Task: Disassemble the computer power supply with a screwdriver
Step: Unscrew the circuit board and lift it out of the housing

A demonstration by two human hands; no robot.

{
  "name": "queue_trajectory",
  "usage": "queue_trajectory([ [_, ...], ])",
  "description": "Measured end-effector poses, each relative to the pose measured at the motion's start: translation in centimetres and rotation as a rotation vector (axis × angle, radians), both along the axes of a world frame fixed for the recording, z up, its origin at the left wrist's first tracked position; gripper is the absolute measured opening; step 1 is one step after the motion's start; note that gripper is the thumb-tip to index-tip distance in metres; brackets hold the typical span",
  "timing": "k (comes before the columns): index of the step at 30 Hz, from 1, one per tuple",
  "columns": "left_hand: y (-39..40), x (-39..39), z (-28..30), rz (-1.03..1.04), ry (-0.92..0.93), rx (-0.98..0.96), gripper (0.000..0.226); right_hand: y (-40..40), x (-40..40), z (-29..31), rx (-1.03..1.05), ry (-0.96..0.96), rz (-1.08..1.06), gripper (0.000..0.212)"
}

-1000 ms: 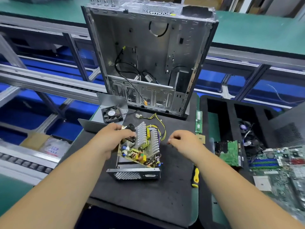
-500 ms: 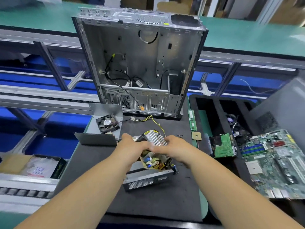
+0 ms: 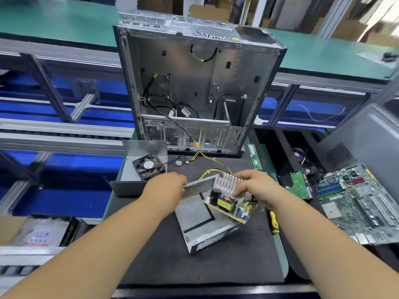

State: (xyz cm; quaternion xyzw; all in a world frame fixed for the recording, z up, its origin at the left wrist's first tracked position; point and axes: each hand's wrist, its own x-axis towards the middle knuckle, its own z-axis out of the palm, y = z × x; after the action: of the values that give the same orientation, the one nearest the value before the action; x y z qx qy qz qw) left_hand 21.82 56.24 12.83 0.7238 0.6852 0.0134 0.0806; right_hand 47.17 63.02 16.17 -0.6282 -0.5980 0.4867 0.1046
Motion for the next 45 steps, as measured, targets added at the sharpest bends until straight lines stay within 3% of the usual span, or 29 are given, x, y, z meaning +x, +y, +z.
queue_trajectory([
  [4, -1.2, -0.6, -0.3, 0.0, 0.033, 0.011, 0.009, 0.7, 1.1, 0.1, 0.109, -0.099, 0.04, 0.056],
  [8, -2.9, -1.1, 0.1, 0.062, -0.068, -0.057, 0.012, 1.6, 2.1, 0.2, 0.102, -0.068, -0.008, 0.061],
  [12, -4.8, -1.9, 1.1, 0.069, -0.149, -0.129, 0.021, 2.1, 1.6, 0.4, 0.109, -0.033, -0.004, 0.051],
  [22, -5.8, -8.9, 3.0, 0.063, 0.151, -0.137, 0.034, 1.5, -2.6, 0.9, 0.274, -0.216, 0.008, 0.067],
  [25, -5.7, -9.8, 2.9, 0.047, 0.208, -0.135, 0.037, 1.5, -3.7, 1.5, 0.273, -0.173, -0.035, 0.058],
  [27, -5.6, -9.7, 2.6, 0.024, 0.218, -0.119, 0.037, 1.7, -3.9, 2.7, 0.282, -0.101, -0.044, 0.039],
  [30, -5.4, -9.5, 2.6, 0.013, 0.122, -0.051, 0.022, 2.1, -3.5, 4.9, 0.285, -0.039, 0.0, 0.036],
  [35, -3.6, -7.0, 3.8, 0.051, -0.258, 0.223, 0.042, 2.1, -1.5, 8.3, 0.351, -0.123, 0.202, 0.056],
  [41, 1.8, 0.0, 3.3, -0.01, -0.385, 0.183, 0.108, 0.8, 1.8, 10.7, 0.455, -0.207, 0.421, 0.067],
  [45, 5.2, 3.3, 2.3, 0.1, -0.472, 0.171, 0.123, 0.1, 4.0, 10.8, 0.456, -0.208, 0.426, 0.071],
])
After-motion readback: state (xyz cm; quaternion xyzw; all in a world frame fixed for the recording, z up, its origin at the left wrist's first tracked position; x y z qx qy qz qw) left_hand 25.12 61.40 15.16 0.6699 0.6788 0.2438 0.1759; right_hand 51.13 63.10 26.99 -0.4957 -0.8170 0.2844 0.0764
